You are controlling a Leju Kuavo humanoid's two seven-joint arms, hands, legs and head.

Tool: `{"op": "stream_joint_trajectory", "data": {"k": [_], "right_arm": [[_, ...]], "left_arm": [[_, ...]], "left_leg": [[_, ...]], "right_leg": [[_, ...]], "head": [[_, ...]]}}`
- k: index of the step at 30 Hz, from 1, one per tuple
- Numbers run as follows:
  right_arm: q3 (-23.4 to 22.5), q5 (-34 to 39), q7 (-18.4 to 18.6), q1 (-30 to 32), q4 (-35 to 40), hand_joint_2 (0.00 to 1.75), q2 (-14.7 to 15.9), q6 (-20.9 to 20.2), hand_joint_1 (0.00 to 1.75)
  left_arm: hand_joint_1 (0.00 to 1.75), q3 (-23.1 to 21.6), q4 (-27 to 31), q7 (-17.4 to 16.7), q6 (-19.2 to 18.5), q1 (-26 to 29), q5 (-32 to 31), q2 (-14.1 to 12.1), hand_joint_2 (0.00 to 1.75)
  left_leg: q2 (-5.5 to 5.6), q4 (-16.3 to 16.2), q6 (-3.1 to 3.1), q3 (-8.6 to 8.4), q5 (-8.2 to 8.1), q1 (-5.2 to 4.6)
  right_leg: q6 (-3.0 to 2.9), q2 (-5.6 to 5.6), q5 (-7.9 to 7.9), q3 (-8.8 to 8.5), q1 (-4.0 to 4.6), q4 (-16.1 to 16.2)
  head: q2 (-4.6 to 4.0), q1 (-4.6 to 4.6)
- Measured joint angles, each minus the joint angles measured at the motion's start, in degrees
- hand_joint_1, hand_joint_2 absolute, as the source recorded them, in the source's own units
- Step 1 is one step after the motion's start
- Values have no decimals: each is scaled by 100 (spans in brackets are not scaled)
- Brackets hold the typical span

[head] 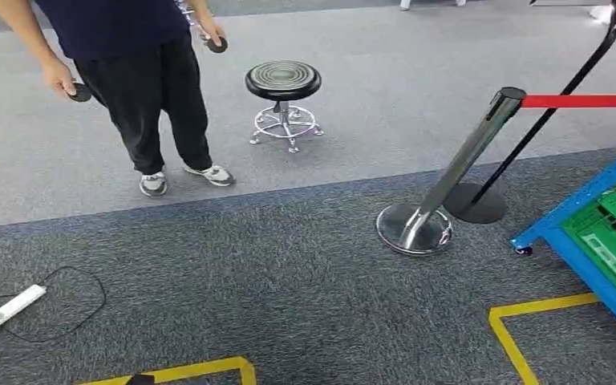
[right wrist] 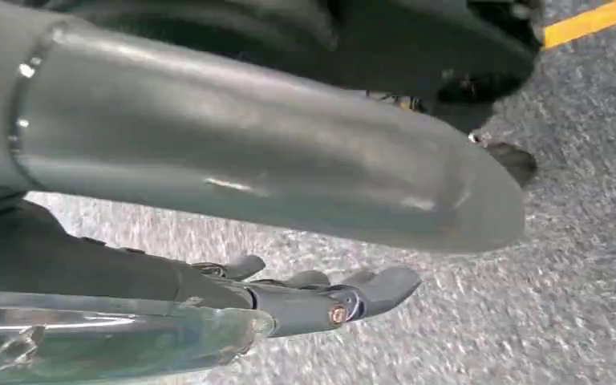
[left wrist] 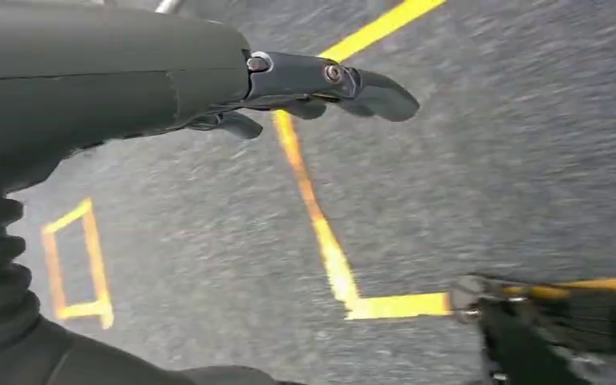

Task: Take the parts from the cabinet and place them on the table.

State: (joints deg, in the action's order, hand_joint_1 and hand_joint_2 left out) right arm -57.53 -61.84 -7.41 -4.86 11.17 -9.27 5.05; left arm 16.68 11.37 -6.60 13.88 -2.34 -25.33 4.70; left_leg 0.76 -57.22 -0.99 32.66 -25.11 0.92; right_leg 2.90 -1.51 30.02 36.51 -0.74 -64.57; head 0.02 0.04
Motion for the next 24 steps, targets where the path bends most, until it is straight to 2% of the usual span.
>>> {"op": "stream_joint_trajectory", "data": {"k": [1, 2, 3, 4, 5, 6, 7, 8, 9, 10, 11, 12, 13, 14, 15, 16, 17, 18, 19, 20, 21, 22, 23, 24], "right_arm": [[0, -46, 17, -35, 0, 0, 0, -2, 0], [2, -87, 59, -63, 0, 0, 0, -2, 0], [2, -124, 105, -74, 0, 0, 0, 0, 0], [0, -138, 116, -68, 0, 0, 0, 2, 0], [0, -170, 127, -63, 0, 0, 0, 9, 0], [2, -192, 129, -68, 0, 0, 0, 13, 0], [4, -214, 131, -87, 2, 0, 7, 22, 0], [11, -234, 125, -111, 2, 0, 5, 24, 0], [22, -264, 100, -143, 2, 0, 4, 24, 0], [37, -301, 79, -168, 2, 0, 2, 31, 0], [59, -315, 57, -186, 2, 0, 4, 46, 0], [79, -315, 42, -200, 4, 0, 9, 81, 0], [87, -297, 7, -234, 13, 0, 13, 109, 0], [94, -268, -42, -254, 18, 0, 13, 127, 0], [101, -236, -79, -295, 24, 0, 17, 140, 0], [103, -214, -116, -323, 26, 0, 17, 140, 0], [105, -188, -131, -332, 26, 0, 17, 142, 0], [105, -175, -131, -320, 26, 0, 22, 153, 0], [105, -168, -107, -288, 26, 0, 26, 164, 0], [105, -168, -46, -251, 26, 0, 39, 190, 0], [105, -179, 50, -202, 26, 0, 48, 238, 0], [105, -197, 103, -157, 26, 0, 52, 295, 0], [114, -234, 158, -113, 26, 0, 57, 326, 0], [116, -271, 267, -94, 26, 0, 66, 343, 0]], "left_arm": [[0, 0, 0, 85, 0, 2, 2, 26, 175], [0, 2, 0, 184, -7, 2, 22, 35, 175], [0, 2, 0, 325, -28, -2, 68, 59, 175], [0, 2, 0, 406, -33, -19, 81, 77, 175], [0, 4, 0, 494, -50, -39, 131, 92, 175], [0, 9, 0, 568, -63, -54, 162, 101, 175], [0, 13, 0, 640, -77, -65, 201, 111, 175], [0, 15, 0, 673, -92, -68, 223, 109, 175], [0, 26, 0, 682, -103, -61, 280, 107, 175], [0, 61, 0, 675, -103, -60, 341, 105, 175], [0, 99, 0, 609, -103, -61, 394, 105, 175], [0, 150, 0, 441, -101, -63, 422, 111, 175], [0, 171, 0, 237, -103, -60, 404, 116, 175], [0, 181, 0, 21, -107, -53, 347, 116, 175], [0, 188, -2, -161, -118, -28, 293, 116, 175], [0, 192, -2, -278, -125, -13, 251, 116, 175], [0, 195, -2, -339, -136, 8, 236, 122, 175], [0, 195, -2, -348, -153, 34, 190, 125, 175], [0, 195, -2, -339, -155, 41, 186, 125, 175], [0, 197, -2, -267, -162, 41, 173, 125, 175], [0, 195, -2, -127, -175, 34, 151, 127, 175], [0, 197, -2, 0, -181, 28, 151, 125, 175], [0, 197, -2, 140, -190, 22, 151, 127, 175], [0, 199, -2, 282, -201, 25, 151, 131, 175]], "left_leg": [[-86, 0, -8, 1, -2, -17], [-170, -1, -11, 2, -4, -31], [-263, -1, -18, 2, -8, -40], [-324, -1, -16, -2, -9, -42], [-392, -3, -14, -5, -13, -42], [-448, -3, -6, -11, -17, -40], [-506, -6, 10, -27, -24, -38], [-539, -17, 46, -47, -34, -67], [-582, -32, 88, -58, -56, -100], [-619, -37, 118, -66, -47, -96], [-668, -30, 142, -73, -33, -82], [-737, -8, 176, -89, -30, -61], [-730, -16, 233, -90, -65, -37], [-468, -103, 277, -60, -161, -24], [-253, -416, 277, 72, -394, -26], [-172, -849, 275, 267, -626, -27], [-139, -1315, 267, 479, -822, -29], [-124, -1720, 258, 682, -932, -33], [-117, -1788, 243, 730, -881, -36], [-108, -1642, 229, 676, -727, -35], [-89, -1247, 212, 499, -458, -30], [-19, -767, 201, 268, -209, -22], [191, -327, 203, 51, -42, 2], [404, -67, 210, -56, -91, 24]], "right_leg": [[7, 60, 254, 225, 1, -478], [17, 88, 441, 430, 0, -920], [24, 98, 509, 554, 0, -1201], [23, 103, 418, 508, 0, -1146], [22, 121, 224, 329, 0, -826], [17, 176, -2, 63, 0, -341], [11, 323, -217, -259, 0, 223], [4, 613, -252, -436, 5, 567], [7, 646, -285, -464, 1, 564], [-20, 547, -298, -450, 8, 545], [-32, 505, -303, -415, 24, 535], [-76, 432, -306, -339, 46, 532], [-133, 353, -344, -422, 25, 567], [-167, 294, -365, -404, 9, 582], [-211, 234, -393, -387, 5, 582], [-228, 159, -405, -368, 7, 582], [-240, 85, -412, -356, 17, 581], [-243, -8, -415, -349, 24, 580], [-242, -86, -416, -349, 25, 580], [-238, -152, -419, -351, 24, 579], [-228, -237, -425, -354, 18, 578], [-211, -312, -430, -358, 8, 577], [-187, -377, -436, -352, -1, 577], [-143, -443, -425, -312, 39, 539]], "head": [[0, -4], [0, -2], [0, -7], [0, -4], [0, -2], [0, -2], [0, -2], [0, 4], [0, -20], [0, -42], [0, -26], [0, -33], [0, -24], [0, -53], [0, -77], [0, -77], [0, -85], [0, -81], [0, -81], [0, -83], [0, -79], [0, -81], [0, -83], [0, -85]]}}
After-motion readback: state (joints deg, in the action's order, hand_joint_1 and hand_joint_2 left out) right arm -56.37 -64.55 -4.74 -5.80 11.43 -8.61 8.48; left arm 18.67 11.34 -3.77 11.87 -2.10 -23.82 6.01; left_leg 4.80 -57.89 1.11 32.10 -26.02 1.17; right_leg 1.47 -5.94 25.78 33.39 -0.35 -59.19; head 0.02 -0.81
